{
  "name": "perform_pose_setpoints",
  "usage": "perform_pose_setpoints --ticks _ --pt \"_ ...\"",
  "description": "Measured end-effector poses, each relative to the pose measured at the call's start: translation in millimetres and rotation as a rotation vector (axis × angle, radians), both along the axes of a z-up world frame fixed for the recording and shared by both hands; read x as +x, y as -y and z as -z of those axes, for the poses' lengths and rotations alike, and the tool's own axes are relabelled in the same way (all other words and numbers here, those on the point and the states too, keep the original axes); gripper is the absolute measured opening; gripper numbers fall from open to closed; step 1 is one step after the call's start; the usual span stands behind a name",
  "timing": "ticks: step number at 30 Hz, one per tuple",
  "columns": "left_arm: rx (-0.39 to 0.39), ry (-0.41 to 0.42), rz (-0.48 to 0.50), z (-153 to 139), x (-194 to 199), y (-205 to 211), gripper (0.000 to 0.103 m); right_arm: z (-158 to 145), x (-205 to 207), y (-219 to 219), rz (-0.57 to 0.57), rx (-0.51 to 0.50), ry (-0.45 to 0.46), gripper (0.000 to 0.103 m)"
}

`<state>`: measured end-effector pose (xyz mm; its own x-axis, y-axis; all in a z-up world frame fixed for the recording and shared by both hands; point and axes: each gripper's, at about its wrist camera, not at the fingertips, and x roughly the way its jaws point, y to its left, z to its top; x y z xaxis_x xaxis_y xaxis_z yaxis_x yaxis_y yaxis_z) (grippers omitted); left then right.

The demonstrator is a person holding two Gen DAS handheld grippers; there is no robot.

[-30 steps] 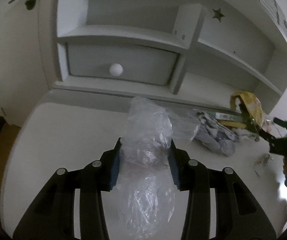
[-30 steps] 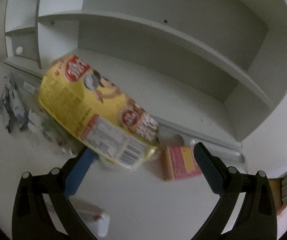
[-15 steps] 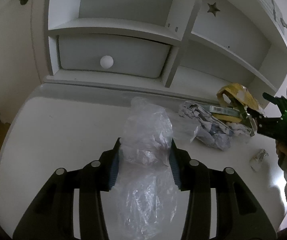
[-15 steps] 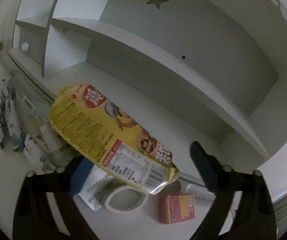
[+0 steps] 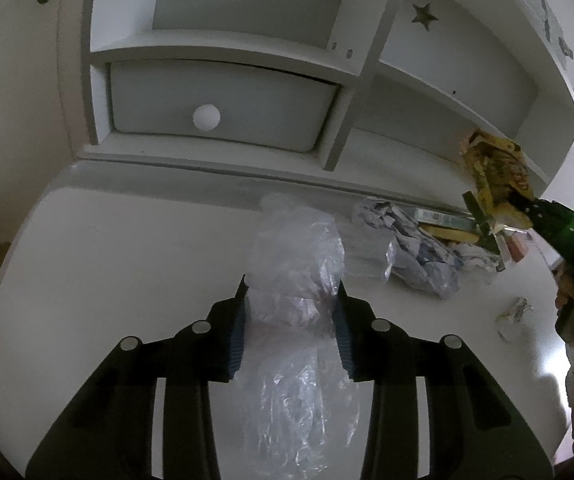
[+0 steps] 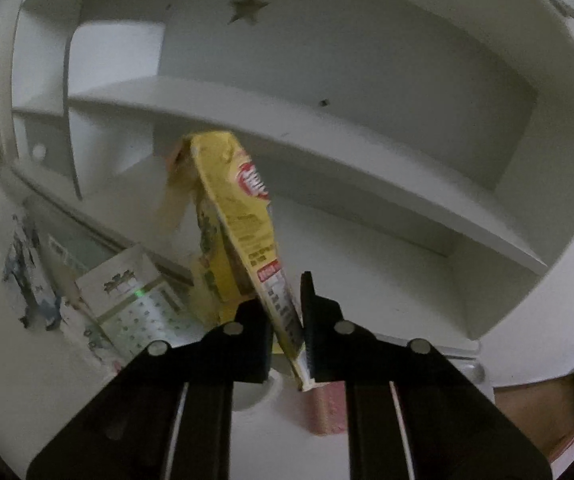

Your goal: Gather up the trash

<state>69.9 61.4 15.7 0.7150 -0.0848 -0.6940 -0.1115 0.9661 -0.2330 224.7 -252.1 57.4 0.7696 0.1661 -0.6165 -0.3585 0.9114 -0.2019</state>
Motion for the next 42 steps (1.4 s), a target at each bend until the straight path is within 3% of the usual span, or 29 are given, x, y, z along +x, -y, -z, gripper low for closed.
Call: perform_pose_setpoints --ticks 6,10,14,21,23,24,25,29,34,35,37,38,39,40,41,42 --pt "0.007 0.014 -0.020 -4 -4 1 0.037 -37 -25 33 0.039 0.103 0.048 0.012" --pt "0.039 0.055 -0.025 -25 -24 16 0.037 -56 -63 64 0.069 0.191 0.073 0.012" --pt "0.058 0.086 -0.027 -44 -48 29 0.036 -45 -100 95 0.102 0.248 0.033 0.012" --pt "0.090 0.128 -0.008 -74 -86 59 0.036 -3 -133 124 0.136 0.317 -0.140 0.013" --pt "0.095 0.131 -0.010 -74 -92 65 0.037 0 -139 135 0.150 0.384 -0.175 0.029" --pt "0.086 0.129 -0.014 -73 -94 65 0.037 0 -141 138 0.158 0.411 -0.179 0.071" --pt "0.068 0.125 -0.018 -71 -94 64 0.037 -1 -143 138 0.168 0.418 -0.173 0.095" --pt "0.046 0.102 -0.031 -61 -88 58 0.037 -3 -133 112 0.146 0.376 -0.176 0.091" --pt "0.016 0.028 -0.025 -39 -71 46 0.041 15 -95 91 0.189 0.385 -0.267 0.067" --pt "0.014 0.009 -0.021 -34 -69 43 0.047 19 -88 88 0.198 0.382 -0.276 0.064" --pt "0.026 -0.015 -0.020 -28 -67 40 0.062 27 -80 85 0.206 0.380 -0.291 0.040" --pt "0.051 -0.027 -0.014 -26 -66 39 0.072 32 -77 84 0.208 0.382 -0.301 0.034" --pt "0.068 -0.031 -0.007 -24 -66 39 0.073 37 -74 84 0.212 0.383 -0.307 0.026" --pt "0.085 -0.036 0.002 -22 -66 39 0.073 38 -74 84 0.216 0.385 -0.303 0.019" --pt "0.101 -0.050 0.012 -18 -65 39 0.065 39 -74 86 0.222 0.389 -0.292 0.016" --pt "0.104 -0.068 0.019 -14 -63 38 0.038 38 -76 89 0.222 0.401 -0.286 0.012"
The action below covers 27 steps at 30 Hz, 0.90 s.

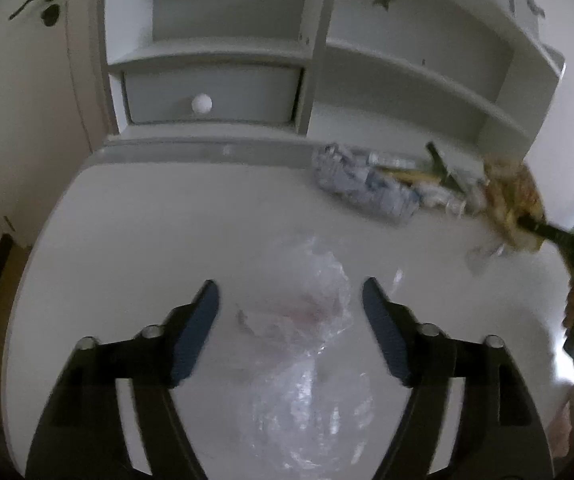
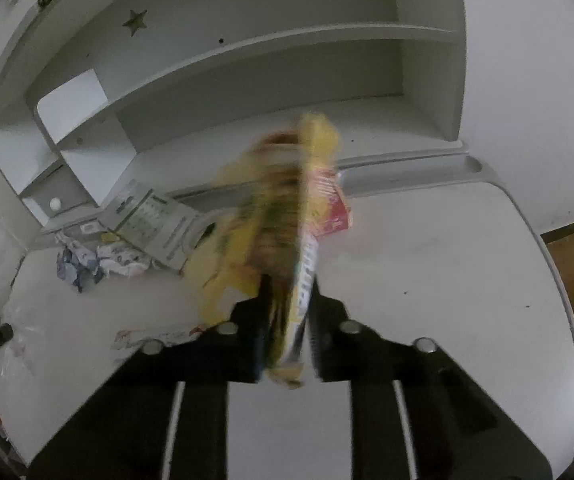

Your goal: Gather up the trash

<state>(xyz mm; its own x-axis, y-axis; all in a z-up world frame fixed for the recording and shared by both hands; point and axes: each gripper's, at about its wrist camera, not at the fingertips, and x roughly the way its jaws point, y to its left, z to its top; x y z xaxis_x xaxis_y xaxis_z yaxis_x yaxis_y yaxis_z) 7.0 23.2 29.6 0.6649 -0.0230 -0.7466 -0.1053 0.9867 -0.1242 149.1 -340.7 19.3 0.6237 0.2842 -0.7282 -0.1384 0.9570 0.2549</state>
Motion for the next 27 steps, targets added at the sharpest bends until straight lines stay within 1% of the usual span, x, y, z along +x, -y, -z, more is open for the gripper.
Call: perform_pose_setpoints --ticks 1,2,3,4,7,9,11,12,14,15,17,19,21,22,24,25,26,27 --pt "-0.008 -0.025 0.007 5 2 -1 0.038 -2 -2 2 0.007 0.001 0.011 0.012" --pt "-0.020 -0.033 0.013 8 3 -1 0.037 -6 -5 4 0.013 -0.007 0.031 0.012" --pt "-0.004 -0.030 0.017 7 2 2 0.036 -8 -7 6 0.014 -0.008 0.045 0.012" --pt "0.009 -0.023 0.022 6 0 4 0.035 -12 -10 9 0.018 -0.007 0.056 0.012" --pt "-0.035 0.021 0.016 -4 -7 6 0.033 -30 -22 25 0.041 0.008 0.113 0.012" --pt "-0.037 0.051 0.021 -15 -12 12 0.032 -44 -34 37 0.056 0.016 0.150 0.012" --pt "-0.027 0.081 0.048 -28 -14 27 0.032 -49 -45 47 0.061 0.015 0.162 0.012" --pt "-0.026 0.089 0.064 -32 -13 36 0.032 -48 -53 53 0.065 0.020 0.156 0.012" --pt "-0.029 0.099 0.130 -39 -9 64 0.032 -40 -68 68 0.078 0.037 0.132 0.012" --pt "-0.036 0.103 0.177 -41 -5 84 0.032 -38 -75 74 0.086 0.046 0.125 0.012" --pt "-0.052 0.120 0.292 -49 1 135 0.032 -41 -96 100 0.118 0.086 0.123 0.012" --pt "-0.052 0.137 0.396 -57 2 182 0.032 -54 -129 135 0.173 0.096 0.156 0.012" --pt "-0.059 0.150 0.549 -64 -3 252 0.032 -67 -173 177 0.252 0.093 0.191 0.012" --pt "-0.065 0.153 0.603 -65 -8 276 0.032 -70 -193 196 0.289 0.089 0.199 0.012" --pt "-0.090 0.153 0.754 -65 -25 345 0.032 -69 -242 241 0.388 0.062 0.185 0.012" --pt "-0.100 0.147 0.821 -64 -36 373 0.032 -65 -260 259 0.430 0.048 0.169 0.012" --pt "-0.108 0.133 0.910 -59 -51 407 0.032 -56 -286 285 0.492 0.030 0.134 0.012" --pt "-0.117 0.109 0.994 -52 -66 438 0.032 -47 -302 301 0.532 0.028 0.109 0.012"
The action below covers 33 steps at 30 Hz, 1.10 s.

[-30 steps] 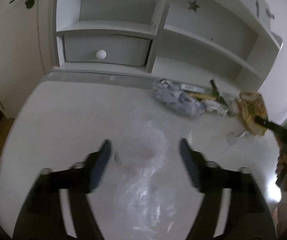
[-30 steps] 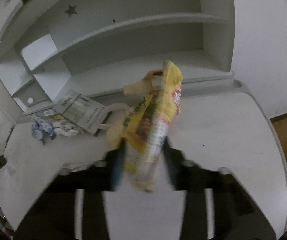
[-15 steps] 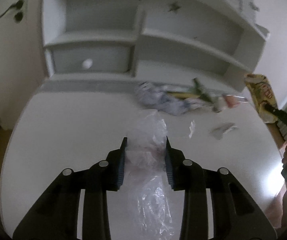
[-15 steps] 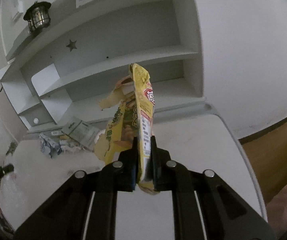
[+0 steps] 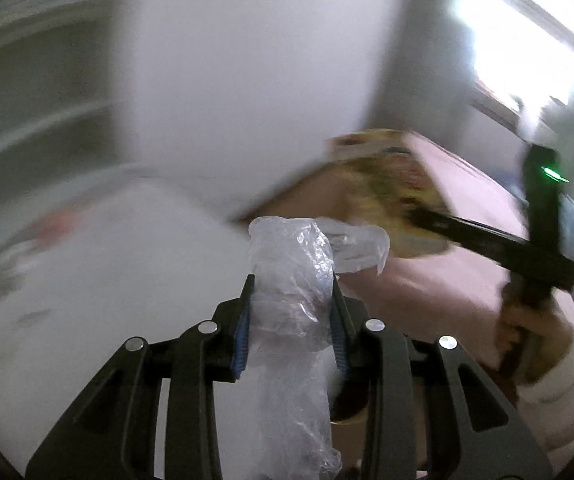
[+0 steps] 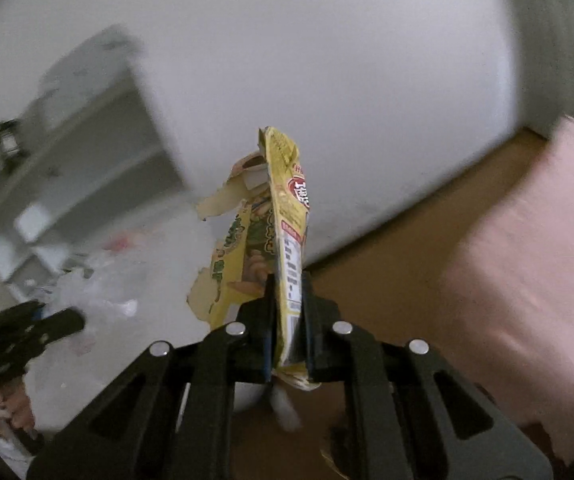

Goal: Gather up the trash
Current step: 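Carry the clear bag and yellow chip bag over the black bin with both grippers, then open both grippers to drop the clear bag and chip bag into the bin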

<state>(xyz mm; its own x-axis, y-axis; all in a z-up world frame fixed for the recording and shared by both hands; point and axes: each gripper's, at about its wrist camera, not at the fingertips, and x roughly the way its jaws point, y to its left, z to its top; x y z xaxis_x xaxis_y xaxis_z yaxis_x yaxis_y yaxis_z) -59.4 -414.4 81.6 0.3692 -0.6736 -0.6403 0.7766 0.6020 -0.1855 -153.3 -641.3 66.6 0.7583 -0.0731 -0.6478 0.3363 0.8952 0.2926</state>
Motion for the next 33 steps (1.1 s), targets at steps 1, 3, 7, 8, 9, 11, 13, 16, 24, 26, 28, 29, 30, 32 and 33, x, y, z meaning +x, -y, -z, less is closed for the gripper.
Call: perform_pose_setpoints --ticks 1,3,7,8,9,11,13,16,24,26,28,29,30,32,33 --pt "0.004 -0.027 0.071 8 -13 23 0.032 13 -20 20 0.049 0.017 -0.034 0.012" --pt "0.039 -0.101 0.215 36 -44 74 0.032 40 -48 46 0.119 0.024 -0.099 0.012" --pt "0.200 -0.233 0.323 124 -71 142 0.032 134 -81 89 0.202 0.140 -0.295 0.012" --pt "0.231 -0.265 0.328 142 -70 151 0.032 153 -83 94 0.203 0.177 -0.329 0.012" --pt "0.275 -0.288 0.316 165 -65 161 0.032 182 -83 100 0.190 0.236 -0.386 0.012" --pt "0.370 -0.289 0.273 207 -49 182 0.032 230 -82 108 0.148 0.346 -0.489 0.012" --pt "0.446 -0.314 0.226 245 -29 196 0.032 270 -78 112 0.112 0.409 -0.584 0.012" --pt "0.533 -0.364 0.170 294 -8 217 0.032 313 -67 110 0.080 0.415 -0.700 0.012" --pt "0.518 -0.430 0.143 316 2 223 0.033 330 -58 109 0.058 0.428 -0.732 0.012" --pt "0.508 -0.419 0.133 311 3 220 0.037 331 -53 104 0.056 0.440 -0.737 0.012" --pt "0.505 -0.406 0.123 312 6 220 0.063 335 -53 110 0.053 0.442 -0.729 0.016" --pt "0.498 -0.406 0.122 310 5 221 0.083 332 -54 111 0.059 0.427 -0.722 0.025" --pt "0.491 -0.398 0.122 308 4 220 0.091 329 -54 113 0.077 0.400 -0.713 0.062" --pt "0.472 -0.367 0.135 300 -2 220 0.091 317 -58 120 0.119 0.348 -0.678 0.088" --pt "0.466 -0.354 0.148 296 -5 220 0.092 313 -61 124 0.132 0.345 -0.664 0.088"
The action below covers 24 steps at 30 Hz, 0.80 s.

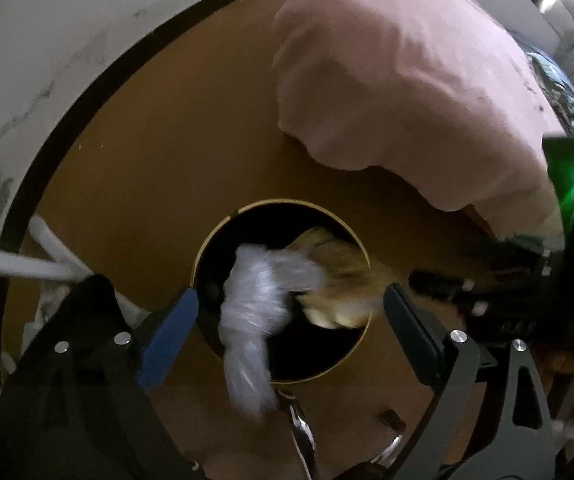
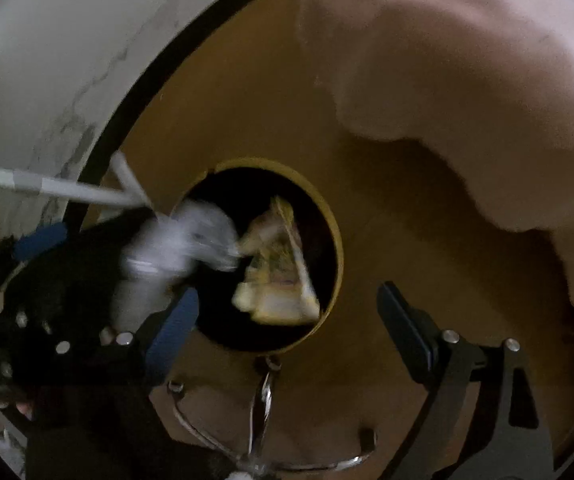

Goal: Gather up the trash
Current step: 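Open both grippers to drop the clear bag and chip bag into the bin, then return to the desk and grasp crumpled blue-and-white paper with the left gripper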

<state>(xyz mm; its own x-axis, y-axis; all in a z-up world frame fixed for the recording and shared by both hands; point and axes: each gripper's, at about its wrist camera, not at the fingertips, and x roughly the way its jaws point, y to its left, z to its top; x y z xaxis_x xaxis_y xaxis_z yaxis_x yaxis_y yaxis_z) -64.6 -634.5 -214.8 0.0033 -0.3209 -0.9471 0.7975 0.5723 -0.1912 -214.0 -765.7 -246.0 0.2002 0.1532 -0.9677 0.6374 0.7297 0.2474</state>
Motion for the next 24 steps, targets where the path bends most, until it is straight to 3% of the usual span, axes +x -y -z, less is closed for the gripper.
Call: perform_pose_setpoints --ticks 3,5,8,10,13,16,19,22,24 --pt "-0.040 0.023 0.031 -17 -13 2 0.092 -21 -13 20 0.098 -0.065 0.026 0.088" --pt "-0.116 0.032 0.053 -46 -27 3 0.092 -46 -21 33 0.174 -0.215 -0.033 0.088" --pt "-0.283 0.115 0.128 -122 -52 -3 0.093 -96 -23 34 0.251 -0.494 -0.059 0.089" --pt "-0.374 0.204 0.158 -175 -62 -21 0.096 -147 -26 21 0.327 -0.715 0.033 0.093" --pt "-0.470 0.309 0.150 -240 -56 -70 0.096 -227 -34 -21 0.414 -0.915 0.362 0.096" --pt "-0.497 0.408 0.010 -278 -30 -135 0.096 -269 -15 -52 0.367 -0.923 0.539 0.096" --pt "-0.486 0.508 -0.202 -297 1 -218 0.096 -284 23 -78 0.270 -0.865 0.597 0.096" --pt "-0.374 0.606 -0.525 -301 41 -326 0.096 -286 79 -114 0.145 -0.766 0.642 0.096" --pt "-0.293 0.622 -0.712 -296 63 -389 0.096 -287 113 -144 0.064 -0.729 0.664 0.096"
